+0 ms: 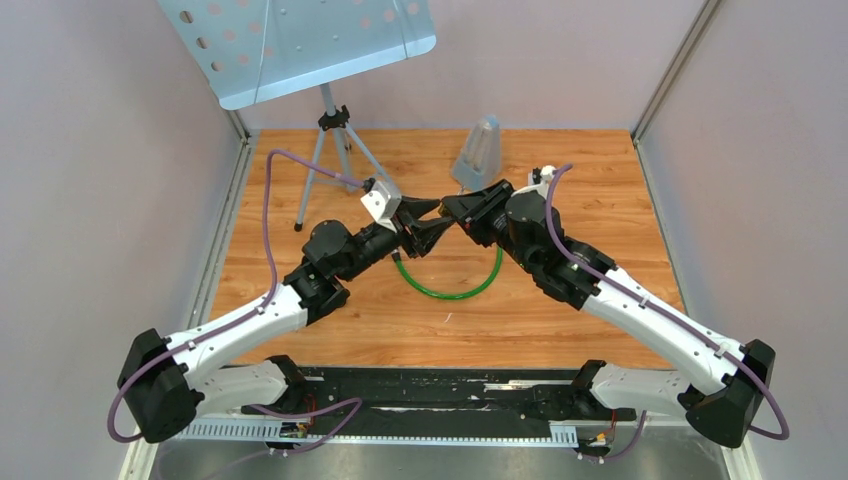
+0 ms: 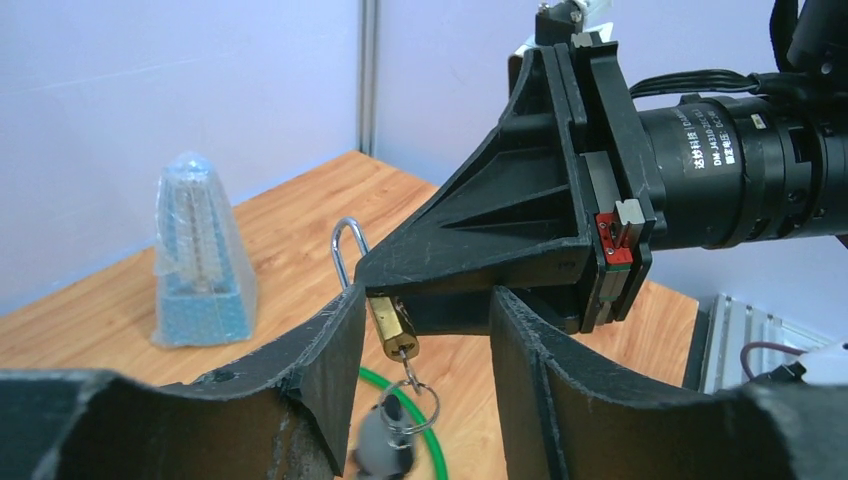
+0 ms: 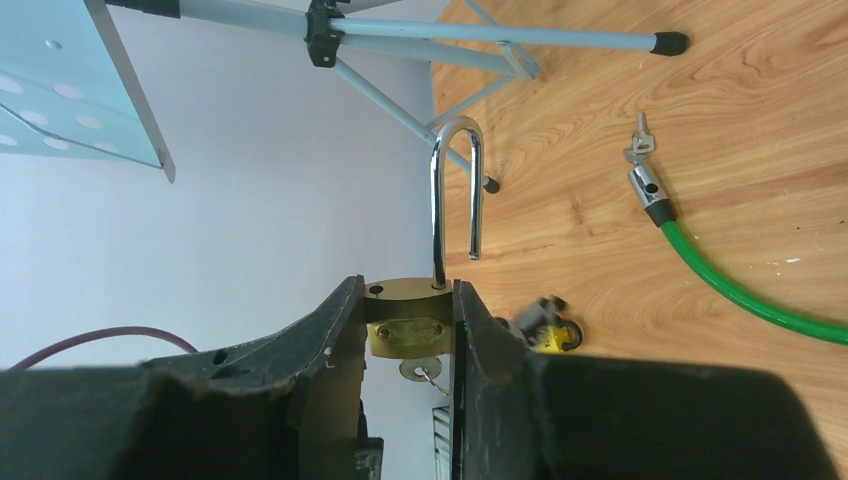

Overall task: Lock with the key
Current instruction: Pick up the lock from the center of the board.

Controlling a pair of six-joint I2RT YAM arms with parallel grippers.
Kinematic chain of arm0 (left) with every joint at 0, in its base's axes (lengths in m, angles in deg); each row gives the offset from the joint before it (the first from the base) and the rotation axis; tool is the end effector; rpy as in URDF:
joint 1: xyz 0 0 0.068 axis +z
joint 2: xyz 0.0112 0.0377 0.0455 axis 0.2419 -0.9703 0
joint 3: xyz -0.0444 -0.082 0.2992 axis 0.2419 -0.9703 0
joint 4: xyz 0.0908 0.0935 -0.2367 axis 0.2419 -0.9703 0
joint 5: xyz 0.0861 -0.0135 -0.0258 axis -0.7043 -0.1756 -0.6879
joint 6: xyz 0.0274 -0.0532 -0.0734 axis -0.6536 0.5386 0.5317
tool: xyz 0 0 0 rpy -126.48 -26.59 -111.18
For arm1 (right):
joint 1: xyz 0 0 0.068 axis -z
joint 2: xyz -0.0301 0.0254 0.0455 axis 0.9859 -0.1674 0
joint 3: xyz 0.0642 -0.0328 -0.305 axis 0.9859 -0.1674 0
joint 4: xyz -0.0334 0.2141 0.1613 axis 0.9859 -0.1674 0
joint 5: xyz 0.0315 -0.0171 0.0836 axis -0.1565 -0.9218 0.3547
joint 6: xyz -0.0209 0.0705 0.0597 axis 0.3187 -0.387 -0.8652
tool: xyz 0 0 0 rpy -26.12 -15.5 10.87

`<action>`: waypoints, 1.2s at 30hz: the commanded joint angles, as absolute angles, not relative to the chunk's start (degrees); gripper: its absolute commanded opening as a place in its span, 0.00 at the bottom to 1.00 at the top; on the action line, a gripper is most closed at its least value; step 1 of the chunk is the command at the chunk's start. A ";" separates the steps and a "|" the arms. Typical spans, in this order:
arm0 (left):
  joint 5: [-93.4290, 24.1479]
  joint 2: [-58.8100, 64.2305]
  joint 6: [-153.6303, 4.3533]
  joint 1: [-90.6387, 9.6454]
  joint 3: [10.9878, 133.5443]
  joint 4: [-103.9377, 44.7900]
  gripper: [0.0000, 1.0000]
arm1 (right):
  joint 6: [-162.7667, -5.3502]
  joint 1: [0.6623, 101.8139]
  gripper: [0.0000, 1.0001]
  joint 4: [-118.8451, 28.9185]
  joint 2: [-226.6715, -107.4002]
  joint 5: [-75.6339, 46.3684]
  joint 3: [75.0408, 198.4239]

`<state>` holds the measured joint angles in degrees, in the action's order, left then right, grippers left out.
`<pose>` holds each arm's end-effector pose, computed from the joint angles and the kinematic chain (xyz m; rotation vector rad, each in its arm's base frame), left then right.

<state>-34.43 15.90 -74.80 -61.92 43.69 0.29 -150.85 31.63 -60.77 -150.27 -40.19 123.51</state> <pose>0.1863 -0.2253 0.3963 0.5635 1.2895 -0.9674 0.2119 0.2015 0.3917 0.6647 1.9377 1.1337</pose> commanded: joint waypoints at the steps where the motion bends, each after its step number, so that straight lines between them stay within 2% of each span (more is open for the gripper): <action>1: -38.69 15.05 -73.05 -62.07 43.49 6.82 0.54 | -152.55 31.32 0.15 -57.36 -149.76 -39.83 126.66; 4: -39.67 14.63 -72.60 -62.07 43.35 7.34 0.53 | -153.13 31.32 0.15 -56.99 -149.76 -39.76 126.52; 12: -41.68 13.67 -72.36 -62.05 42.96 7.48 0.60 | -154.39 31.28 0.16 -55.42 -149.46 -39.76 125.57; 14: -41.67 13.71 -72.38 -62.07 42.76 7.87 0.57 | -154.64 31.37 0.16 -55.23 -149.19 -39.83 125.30; 18: -40.64 13.49 -72.30 -62.07 42.41 8.78 0.42 | -155.73 31.41 0.16 -54.77 -148.44 -39.89 124.21; 22: -40.12 14.20 -71.83 -62.07 41.20 10.89 0.39 | -156.35 31.41 0.16 -54.43 -147.51 -40.33 123.30; 36: -39.61 10.74 -70.39 -62.07 42.90 12.49 0.44 | -158.23 31.50 0.17 -53.23 -147.13 -37.64 122.02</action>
<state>-39.33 12.45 -71.48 -61.98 41.18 9.88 -156.27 31.68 -57.62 -148.67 -38.85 122.16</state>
